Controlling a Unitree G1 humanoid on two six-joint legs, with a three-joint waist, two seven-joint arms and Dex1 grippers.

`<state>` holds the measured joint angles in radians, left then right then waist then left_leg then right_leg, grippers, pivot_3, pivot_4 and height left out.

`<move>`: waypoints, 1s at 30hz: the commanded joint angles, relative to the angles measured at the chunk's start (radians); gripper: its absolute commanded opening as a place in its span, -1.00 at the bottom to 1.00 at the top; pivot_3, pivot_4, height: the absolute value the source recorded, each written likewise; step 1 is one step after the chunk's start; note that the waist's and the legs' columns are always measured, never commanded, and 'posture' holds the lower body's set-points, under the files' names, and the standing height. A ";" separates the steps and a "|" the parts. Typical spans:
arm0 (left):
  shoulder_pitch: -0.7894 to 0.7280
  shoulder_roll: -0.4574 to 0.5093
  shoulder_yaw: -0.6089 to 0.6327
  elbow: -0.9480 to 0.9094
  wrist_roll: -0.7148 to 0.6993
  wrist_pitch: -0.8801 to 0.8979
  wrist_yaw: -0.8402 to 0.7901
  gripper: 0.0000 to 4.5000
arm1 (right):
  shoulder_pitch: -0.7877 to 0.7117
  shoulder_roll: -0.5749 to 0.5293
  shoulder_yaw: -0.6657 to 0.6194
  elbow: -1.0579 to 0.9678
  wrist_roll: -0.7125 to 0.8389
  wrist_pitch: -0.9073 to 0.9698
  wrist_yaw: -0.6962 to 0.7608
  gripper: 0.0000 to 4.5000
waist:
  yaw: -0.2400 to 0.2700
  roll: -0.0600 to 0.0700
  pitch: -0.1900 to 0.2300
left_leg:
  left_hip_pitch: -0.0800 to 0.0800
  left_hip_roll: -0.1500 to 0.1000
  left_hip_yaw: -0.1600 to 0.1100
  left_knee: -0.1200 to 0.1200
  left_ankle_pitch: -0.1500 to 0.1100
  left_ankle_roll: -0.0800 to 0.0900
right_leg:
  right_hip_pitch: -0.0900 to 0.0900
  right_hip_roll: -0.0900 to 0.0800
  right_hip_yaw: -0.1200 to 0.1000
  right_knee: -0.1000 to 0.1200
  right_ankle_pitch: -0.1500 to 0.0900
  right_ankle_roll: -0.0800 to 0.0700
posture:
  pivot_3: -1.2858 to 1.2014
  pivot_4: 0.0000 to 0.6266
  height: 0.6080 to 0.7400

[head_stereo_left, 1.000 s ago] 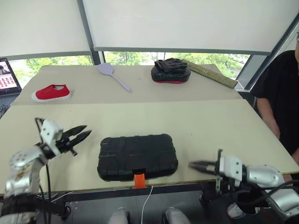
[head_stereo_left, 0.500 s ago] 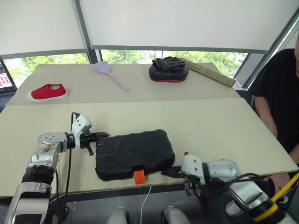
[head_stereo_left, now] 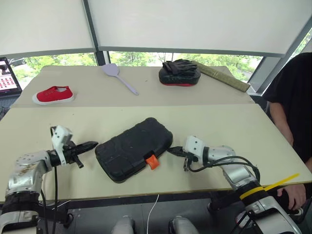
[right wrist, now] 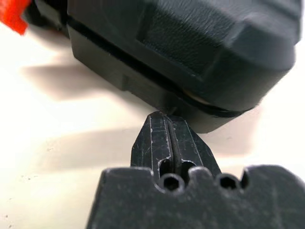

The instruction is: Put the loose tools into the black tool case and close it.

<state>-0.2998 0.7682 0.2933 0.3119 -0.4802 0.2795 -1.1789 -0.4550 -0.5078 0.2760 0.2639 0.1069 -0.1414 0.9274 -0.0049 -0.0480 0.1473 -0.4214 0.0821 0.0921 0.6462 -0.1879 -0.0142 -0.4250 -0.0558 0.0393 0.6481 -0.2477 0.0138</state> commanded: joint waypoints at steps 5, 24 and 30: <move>-0.086 -0.024 -0.160 -0.310 -0.047 0.147 -0.010 -0.99 | 0.159 -0.054 -0.096 -0.250 0.186 0.065 0.120 -1.00 | 0.010 0.000 0.000 | 0.000 -0.001 0.000 0.000 0.000 0.000 | 0.001 0.000 0.000 0.000 0.000 0.000 | 0.03 -0.52 1.00; -0.019 -0.071 -0.477 -0.249 0.223 0.165 0.116 -0.99 | 0.115 0.068 0.070 -0.272 0.054 0.160 0.091 -1.00 | -0.008 0.015 -0.019 | 0.026 -0.001 -0.001 -0.003 -0.001 -0.001 | 0.021 0.001 0.003 0.000 -0.011 -0.001 | 0.03 -0.52 1.00; -0.013 -0.064 -0.465 -0.229 0.224 0.134 0.106 -0.99 | 0.062 0.122 0.071 -0.161 0.009 0.137 0.058 -1.00 | -0.009 0.015 -0.019 | 0.026 -0.001 0.000 -0.004 -0.001 -0.001 | 0.021 0.001 0.003 0.000 -0.011 -0.001 | 0.03 -0.52 1.00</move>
<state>-0.3765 0.6906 -0.1147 -0.0047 -0.3172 0.3865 -1.0643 -0.3674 -0.3960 0.3558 0.1025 0.1199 0.0264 0.9952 -0.0136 -0.0328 0.1280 -0.3956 0.0811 0.0918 0.6421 -0.1884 -0.0147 -0.4038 -0.0551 0.0424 0.6480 -0.2582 0.0130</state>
